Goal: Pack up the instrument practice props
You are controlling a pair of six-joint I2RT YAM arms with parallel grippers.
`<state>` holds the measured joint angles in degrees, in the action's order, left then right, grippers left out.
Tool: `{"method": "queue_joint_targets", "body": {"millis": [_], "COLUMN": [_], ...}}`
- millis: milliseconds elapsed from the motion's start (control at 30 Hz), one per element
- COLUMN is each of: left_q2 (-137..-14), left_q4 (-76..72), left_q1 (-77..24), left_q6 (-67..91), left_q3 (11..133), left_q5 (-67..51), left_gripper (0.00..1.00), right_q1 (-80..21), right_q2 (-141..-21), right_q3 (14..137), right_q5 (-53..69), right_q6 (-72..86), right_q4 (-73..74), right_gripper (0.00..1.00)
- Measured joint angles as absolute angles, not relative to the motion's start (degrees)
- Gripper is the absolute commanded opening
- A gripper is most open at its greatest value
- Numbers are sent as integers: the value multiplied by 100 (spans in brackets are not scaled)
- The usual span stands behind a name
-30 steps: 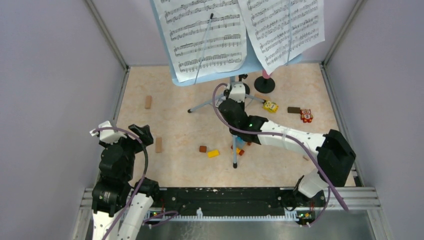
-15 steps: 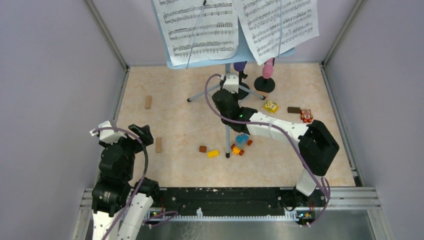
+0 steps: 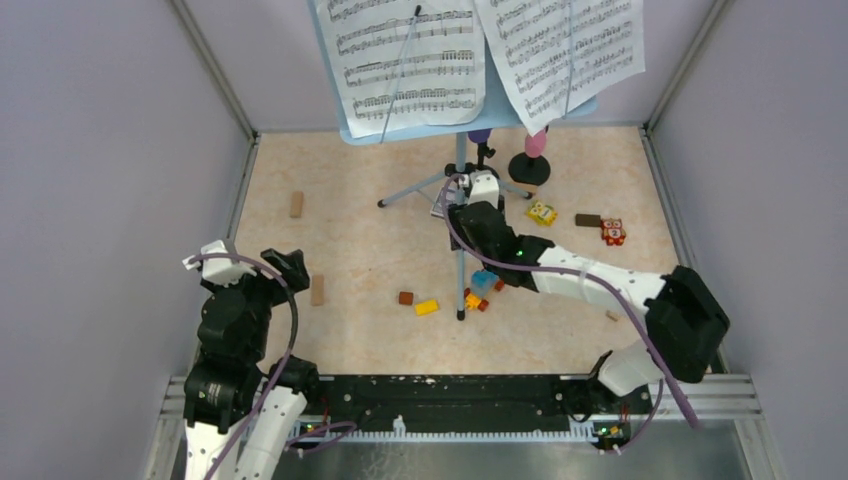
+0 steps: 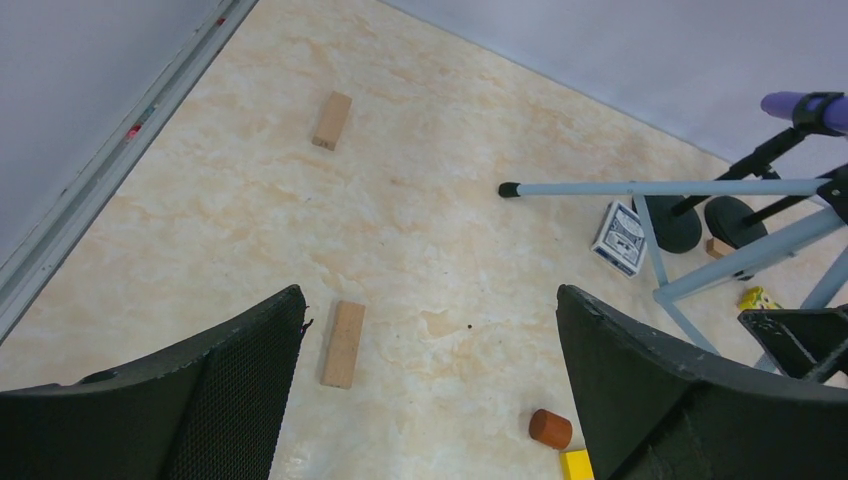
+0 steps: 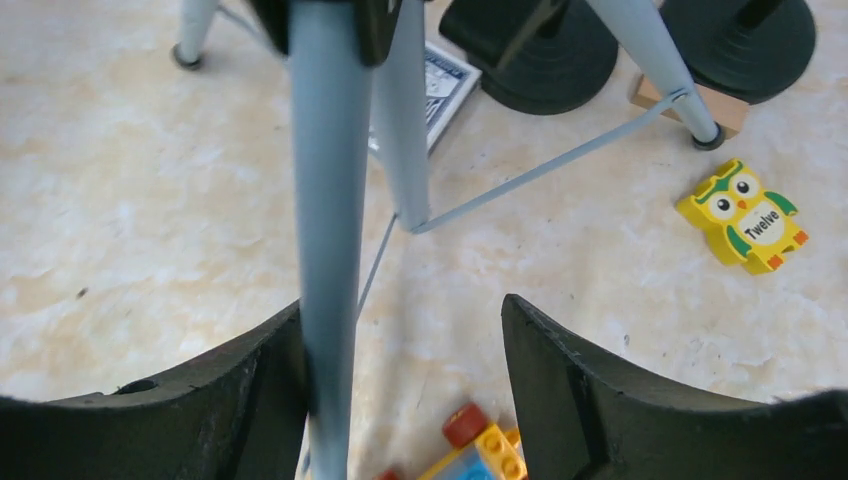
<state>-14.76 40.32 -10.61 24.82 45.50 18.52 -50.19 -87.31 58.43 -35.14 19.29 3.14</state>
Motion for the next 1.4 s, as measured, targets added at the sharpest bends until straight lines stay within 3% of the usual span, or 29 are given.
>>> {"method": "queue_joint_targets", "body": {"millis": [267,567,800,1100,1233,1400], "left_q2": [-1647,-3089,-5120,-6836,-7758,-8630], "left_q4": [3889,3649,3756,4250,4407,4176], "left_q1": [-1063,-1085,-2084,-4480,-5599,-6093], "left_q6": [2008,1588,1304,615,233,95], "left_q3": [4757,6735,9030,11137,12333,13141], "left_q5": [991,-1013,-1756,-1079,-322,423], "left_gripper": [99,97,95,94,93,96], "right_q1": [-5019,-4989,-4751,-4716,-4711,-4711], "right_q2": [-6875,-5850,-5905,-6434,-6984,-7653], "right_q3": [5199,5717,7387,9734,11465,13771], "right_q5": [-1970,-567,617,1935,1787,523], "right_q6": [1621,1496,1422,1151,985,799], "right_q4": [1046,2547,3750,4906,5489,5704], "right_gripper": [65,65,65,65,65,66]}}
